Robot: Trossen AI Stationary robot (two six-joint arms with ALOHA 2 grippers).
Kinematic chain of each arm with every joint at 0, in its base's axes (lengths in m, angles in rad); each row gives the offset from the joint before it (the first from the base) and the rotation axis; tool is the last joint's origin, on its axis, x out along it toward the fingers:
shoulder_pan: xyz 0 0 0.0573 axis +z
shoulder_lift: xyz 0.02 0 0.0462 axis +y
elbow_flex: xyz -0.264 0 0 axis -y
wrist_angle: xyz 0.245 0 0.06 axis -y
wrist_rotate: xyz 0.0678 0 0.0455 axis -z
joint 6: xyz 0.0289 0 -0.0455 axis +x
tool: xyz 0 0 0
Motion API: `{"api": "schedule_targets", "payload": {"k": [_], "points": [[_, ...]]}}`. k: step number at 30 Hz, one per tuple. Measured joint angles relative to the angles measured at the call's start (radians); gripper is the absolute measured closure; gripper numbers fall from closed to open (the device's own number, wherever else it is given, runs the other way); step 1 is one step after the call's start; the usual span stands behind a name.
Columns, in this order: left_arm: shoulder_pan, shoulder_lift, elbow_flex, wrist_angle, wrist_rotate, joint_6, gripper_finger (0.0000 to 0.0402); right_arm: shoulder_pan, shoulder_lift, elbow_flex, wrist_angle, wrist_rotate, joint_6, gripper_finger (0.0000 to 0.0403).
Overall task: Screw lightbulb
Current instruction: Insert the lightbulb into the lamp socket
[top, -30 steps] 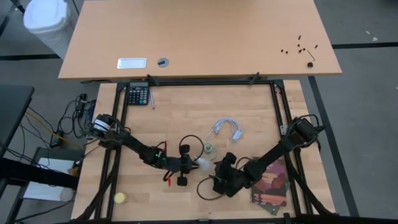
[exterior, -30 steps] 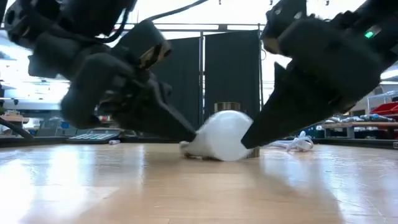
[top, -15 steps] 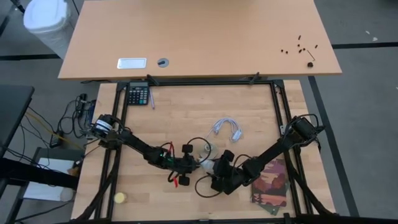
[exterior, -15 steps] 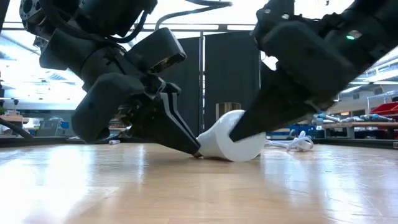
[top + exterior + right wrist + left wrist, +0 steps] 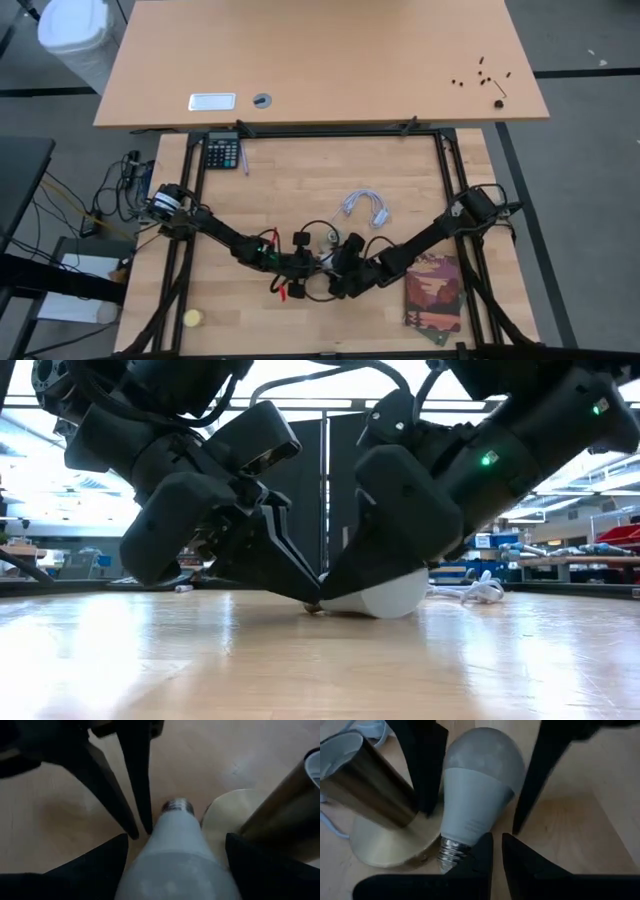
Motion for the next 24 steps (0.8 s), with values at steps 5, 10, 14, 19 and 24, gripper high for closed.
{"api": "schedule_targets", "payload": {"k": [5, 10, 14, 19, 24], "points": [[0.0, 0.0, 0.0, -0.011, 0.0, -0.002, 0.0355, 0.034, 0.022, 0.0, 0.025, 0.068, 0.023, 0.0066], [-0.001, 0.0, 0.0, -0.012, 0.001, -0.002, 0.0355, 0.064, 0.024, -0.002, 0.008, 0.093, 0.016, 0.0075], [0.0, 0.0, 0.0, -0.012, -0.004, -0.003, 0.0355, 0.069, 0.024, -0.002, -0.004, 0.1, 0.025, 0.0088], [0.0, 0.0, 0.0, -0.015, -0.007, -0.018, 0.0355, 0.068, 0.024, -0.002, -0.002, 0.1, 0.021, 0.0112], [0.0, 0.0, 0.0, -0.016, -0.005, -0.023, 0.0355, 0.067, 0.016, -0.004, 0.014, 0.085, -0.003, 0.0133]]}}
